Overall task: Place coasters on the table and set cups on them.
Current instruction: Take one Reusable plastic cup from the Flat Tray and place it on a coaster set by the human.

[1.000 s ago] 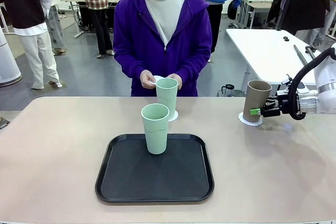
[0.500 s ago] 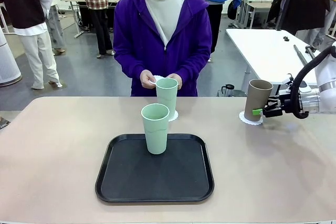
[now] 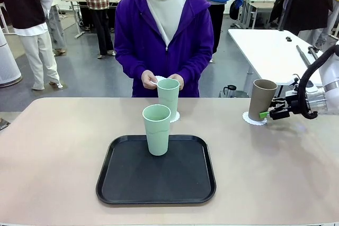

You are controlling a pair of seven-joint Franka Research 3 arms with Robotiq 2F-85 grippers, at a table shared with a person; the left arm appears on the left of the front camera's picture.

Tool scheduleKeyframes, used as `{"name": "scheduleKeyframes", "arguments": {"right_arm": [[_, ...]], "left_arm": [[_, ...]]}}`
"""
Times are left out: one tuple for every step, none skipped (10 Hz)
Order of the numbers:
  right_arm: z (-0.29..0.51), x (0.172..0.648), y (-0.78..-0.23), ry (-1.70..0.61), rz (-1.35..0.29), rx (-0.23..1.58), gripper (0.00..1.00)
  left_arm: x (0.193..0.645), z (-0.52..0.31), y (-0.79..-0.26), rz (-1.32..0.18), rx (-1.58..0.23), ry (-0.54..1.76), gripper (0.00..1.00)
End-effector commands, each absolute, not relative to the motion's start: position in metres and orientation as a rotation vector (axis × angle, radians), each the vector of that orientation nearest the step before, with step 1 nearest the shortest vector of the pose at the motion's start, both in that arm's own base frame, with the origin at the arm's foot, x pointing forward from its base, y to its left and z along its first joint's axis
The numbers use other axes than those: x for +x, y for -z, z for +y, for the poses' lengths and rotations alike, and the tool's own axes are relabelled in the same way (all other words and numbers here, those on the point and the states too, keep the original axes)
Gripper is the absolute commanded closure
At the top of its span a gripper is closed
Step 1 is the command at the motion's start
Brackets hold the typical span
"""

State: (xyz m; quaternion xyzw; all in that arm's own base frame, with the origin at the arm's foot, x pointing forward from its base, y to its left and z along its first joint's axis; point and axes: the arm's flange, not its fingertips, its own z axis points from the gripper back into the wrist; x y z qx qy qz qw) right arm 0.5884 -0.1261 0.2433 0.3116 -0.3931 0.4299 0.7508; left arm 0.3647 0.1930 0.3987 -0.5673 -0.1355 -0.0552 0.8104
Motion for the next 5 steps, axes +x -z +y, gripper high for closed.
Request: {"name": "scheduleKeyframes", "arguments": {"right_arm": [[-0.13, 0.582, -0.248, -0.912, -0.787, 0.65, 0.0], [-0.134, 0.58, -0.252, -0.907, -0.759, 0.635, 0.0], [-0.139, 0.576, -0.258, -0.899, -0.729, 0.607, 0.0], [-0.147, 0.568, -0.271, -0.885, -0.686, 0.573, 0.0], [-0.155, 0.56, -0.287, -0.862, -0.648, 0.531, 0.0]], "left_arm": [[0.364, 0.195, -0.4, -0.304, -1.22, 0.135, 0.0], [0.364, 0.195, -0.4, -0.304, -1.22, 0.135, 0.0], [0.364, 0.195, -0.4, -0.304, -1.22, 0.135, 0.0], [0.364, 0.195, -0.4, -0.304, -1.22, 0.135, 0.0], [0.364, 0.195, -0.4, -0.304, -1.22, 0.135, 0.0]]}}
